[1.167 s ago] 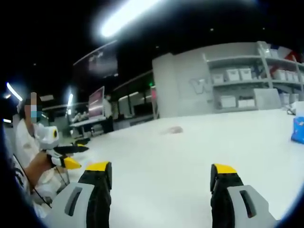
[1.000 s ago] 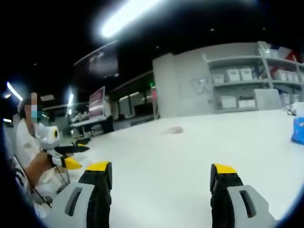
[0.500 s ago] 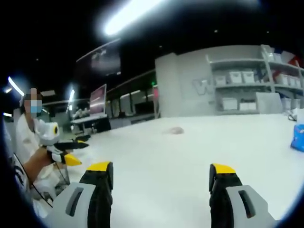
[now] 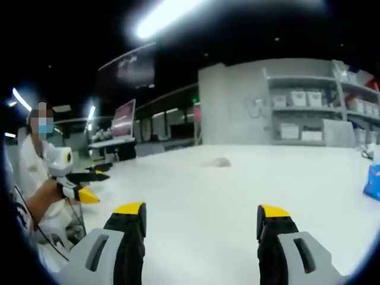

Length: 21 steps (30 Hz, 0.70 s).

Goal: Open the resealable bag by pulling the two sides of the seal apart until the entire bag opening is separated and visibly accessible.

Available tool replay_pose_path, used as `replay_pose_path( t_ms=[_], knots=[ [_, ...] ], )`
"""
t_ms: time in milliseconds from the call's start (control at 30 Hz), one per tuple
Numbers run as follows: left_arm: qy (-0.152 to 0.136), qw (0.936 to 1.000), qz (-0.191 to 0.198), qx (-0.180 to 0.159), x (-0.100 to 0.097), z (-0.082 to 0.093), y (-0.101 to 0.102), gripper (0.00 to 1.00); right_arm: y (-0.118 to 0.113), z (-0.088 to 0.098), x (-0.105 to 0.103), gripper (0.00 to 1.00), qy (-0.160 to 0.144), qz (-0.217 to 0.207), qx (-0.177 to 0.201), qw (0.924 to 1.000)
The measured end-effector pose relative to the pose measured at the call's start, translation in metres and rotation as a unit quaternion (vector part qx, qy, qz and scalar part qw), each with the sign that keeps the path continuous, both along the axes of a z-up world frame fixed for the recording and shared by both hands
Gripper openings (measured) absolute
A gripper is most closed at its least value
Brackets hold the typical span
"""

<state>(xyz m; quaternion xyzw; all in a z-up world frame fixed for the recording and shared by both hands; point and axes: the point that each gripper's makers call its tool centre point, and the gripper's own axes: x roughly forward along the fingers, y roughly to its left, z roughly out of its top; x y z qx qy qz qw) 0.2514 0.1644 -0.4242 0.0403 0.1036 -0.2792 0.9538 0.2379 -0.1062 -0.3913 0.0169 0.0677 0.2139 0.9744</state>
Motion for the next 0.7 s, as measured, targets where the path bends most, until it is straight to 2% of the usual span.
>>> replay_pose_path(
  t_ms=[167,700],
  knots=[
    [0.002,1.0000,-0.001,0.000,0.000,-0.001,0.000,0.93,-0.001,0.001,0.003,0.69,-0.002,-0.002,-0.008,1.0000],
    [0.002,1.0000,-0.003,0.002,0.000,-0.001,0.001,0.93,0.001,0.010,0.021,0.66,-0.005,-0.004,-0.024,0.9997]
  ],
)
